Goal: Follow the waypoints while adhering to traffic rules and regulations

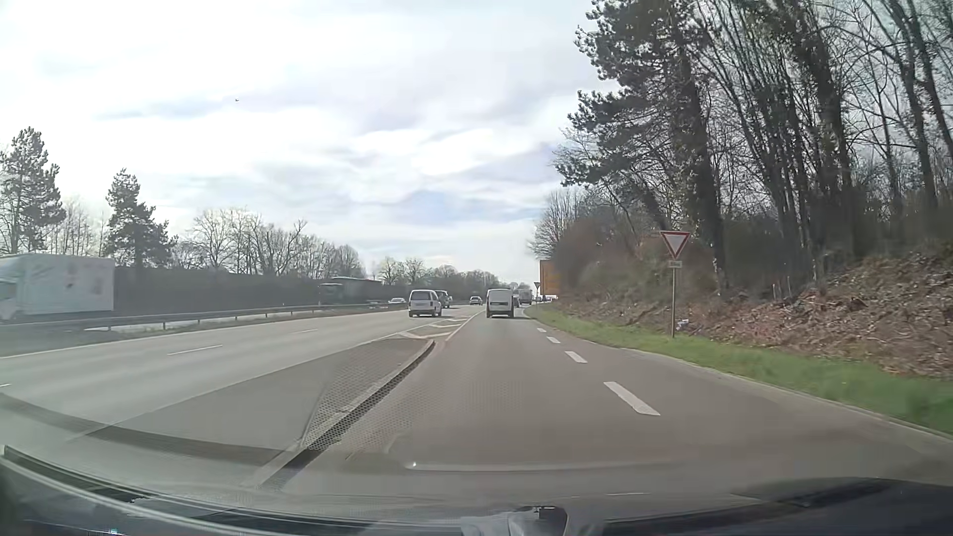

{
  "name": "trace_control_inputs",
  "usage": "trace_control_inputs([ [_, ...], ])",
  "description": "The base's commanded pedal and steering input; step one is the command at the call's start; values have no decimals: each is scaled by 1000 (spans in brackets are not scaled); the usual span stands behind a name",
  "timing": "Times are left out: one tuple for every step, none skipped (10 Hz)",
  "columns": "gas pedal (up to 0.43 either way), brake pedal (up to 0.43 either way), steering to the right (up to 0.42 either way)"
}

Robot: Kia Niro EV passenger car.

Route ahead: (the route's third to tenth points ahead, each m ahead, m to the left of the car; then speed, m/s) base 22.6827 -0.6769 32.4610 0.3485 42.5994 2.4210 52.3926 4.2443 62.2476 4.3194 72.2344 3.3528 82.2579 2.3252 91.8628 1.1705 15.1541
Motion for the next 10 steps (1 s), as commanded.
trace_control_inputs([
  [260, 0, 2],
  [260, 0, 2],
  [268, 0, 2],
  [268, 0, 2],
  [280, 0, 2],
  [280, 0, 2],
  [287, 0, 2],
  [287, 0, 2],
  [287, 0, 2],
  [287, 0, 2],
])
